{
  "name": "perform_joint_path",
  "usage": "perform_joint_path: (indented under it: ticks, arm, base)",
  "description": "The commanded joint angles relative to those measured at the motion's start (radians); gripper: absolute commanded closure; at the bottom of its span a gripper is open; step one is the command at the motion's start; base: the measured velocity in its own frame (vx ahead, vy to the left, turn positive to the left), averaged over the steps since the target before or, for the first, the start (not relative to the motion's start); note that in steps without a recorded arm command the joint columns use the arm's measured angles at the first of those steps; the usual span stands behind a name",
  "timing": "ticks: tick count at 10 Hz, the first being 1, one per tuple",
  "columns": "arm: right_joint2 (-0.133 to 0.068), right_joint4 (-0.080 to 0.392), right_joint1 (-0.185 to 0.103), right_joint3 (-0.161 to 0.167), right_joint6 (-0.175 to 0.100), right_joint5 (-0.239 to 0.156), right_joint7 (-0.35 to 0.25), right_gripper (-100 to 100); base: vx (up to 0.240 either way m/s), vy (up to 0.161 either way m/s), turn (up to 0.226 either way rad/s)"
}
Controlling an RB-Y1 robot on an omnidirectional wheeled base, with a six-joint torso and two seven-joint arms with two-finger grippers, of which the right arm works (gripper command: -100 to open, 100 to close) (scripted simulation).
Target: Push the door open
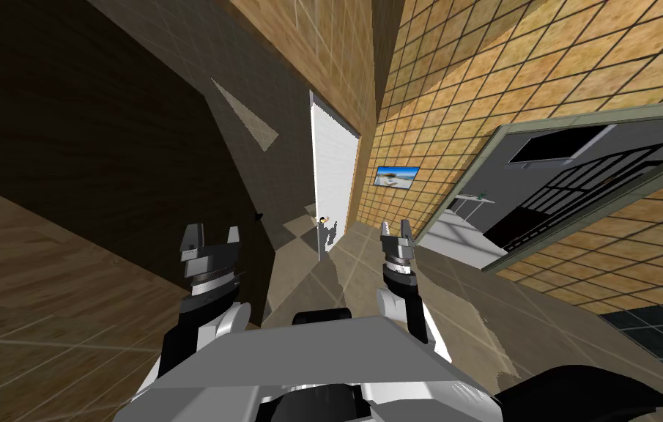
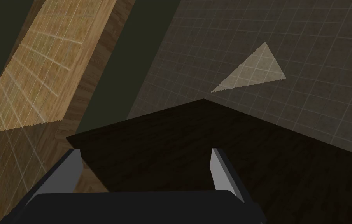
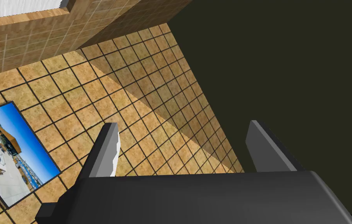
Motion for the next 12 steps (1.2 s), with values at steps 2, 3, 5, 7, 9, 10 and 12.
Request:
perform_joint_path:
  ticks: [2,3,5,7,9,10,12]
  arm:
    - [-0.012,0.064,-0.027,0.010,-0.009,0.009,-0.003,-100]
    - [-0.015,0.084,-0.036,0.013,-0.011,0.011,-0.004,-100]
    - [-0.023,0.131,-0.058,0.021,-0.019,0.019,-0.007,-100]
    - [-0.027,0.164,-0.070,0.026,-0.022,0.022,-0.009,-100]
    - [-0.035,0.221,-0.098,0.036,-0.031,0.032,-0.012,-100]
    - [-0.039,0.254,-0.114,0.042,-0.036,0.036,-0.014,-100]
    - [-0.044,0.303,-0.129,0.048,-0.041,0.041,-0.016,-100]
  base:
    - [0.090,-0.025,0.054]
    - [0.078,-0.037,0.045]
    - [0.075,-0.045,0.043]
    - [0.046,-0.023,0.026]
    - [0.077,-0.042,0.063]
    - [0.100,-0.058,0.065]
    - [0.061,-0.036,0.024]
